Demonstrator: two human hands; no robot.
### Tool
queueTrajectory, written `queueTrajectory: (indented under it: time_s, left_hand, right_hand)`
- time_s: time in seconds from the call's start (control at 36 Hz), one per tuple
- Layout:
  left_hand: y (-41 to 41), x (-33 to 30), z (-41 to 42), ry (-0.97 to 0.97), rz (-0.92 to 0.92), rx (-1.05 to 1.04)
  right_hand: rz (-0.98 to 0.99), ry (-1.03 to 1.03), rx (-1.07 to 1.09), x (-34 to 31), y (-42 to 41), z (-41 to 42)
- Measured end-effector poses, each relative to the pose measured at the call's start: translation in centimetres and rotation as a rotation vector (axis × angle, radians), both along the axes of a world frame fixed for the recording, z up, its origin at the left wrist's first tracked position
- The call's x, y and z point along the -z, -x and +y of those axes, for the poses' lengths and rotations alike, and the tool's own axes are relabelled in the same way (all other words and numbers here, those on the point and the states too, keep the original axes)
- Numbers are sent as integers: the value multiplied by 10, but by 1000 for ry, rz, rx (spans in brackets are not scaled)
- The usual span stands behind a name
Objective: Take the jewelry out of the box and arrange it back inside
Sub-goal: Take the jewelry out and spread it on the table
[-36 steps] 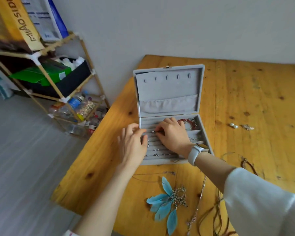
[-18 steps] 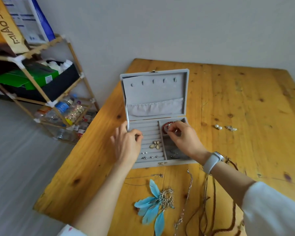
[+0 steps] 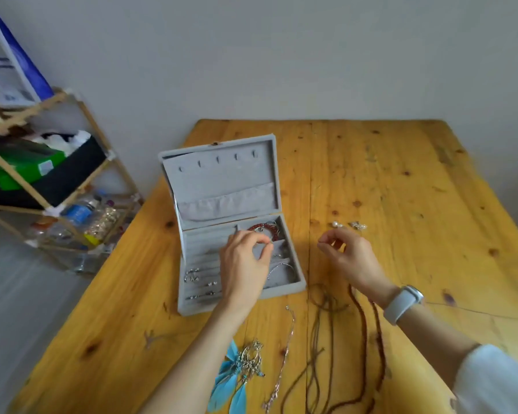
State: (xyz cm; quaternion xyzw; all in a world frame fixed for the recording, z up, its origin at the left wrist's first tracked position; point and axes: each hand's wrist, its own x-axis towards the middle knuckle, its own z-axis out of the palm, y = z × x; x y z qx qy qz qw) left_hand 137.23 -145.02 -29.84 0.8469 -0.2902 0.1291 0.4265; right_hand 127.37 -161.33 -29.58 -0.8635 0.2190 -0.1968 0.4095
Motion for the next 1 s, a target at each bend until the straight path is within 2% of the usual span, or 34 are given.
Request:
queueTrajectory:
  time_s: [0.19,0.5,0.69,1.0]
  left_hand:
    - [22,-7,-77,-178,161,133]
    - [32,-4,-175,-423,58,299]
    - [36,7,-198,-471,21,317]
    - [38,12,-203,-480,-34,300]
  right_hand:
    - [27,2,139,13,28,-53]
    - [125,203,312,31,44,-121]
    - [156,314,356,39,40,-128]
    - [104,330,314,40,37,-128]
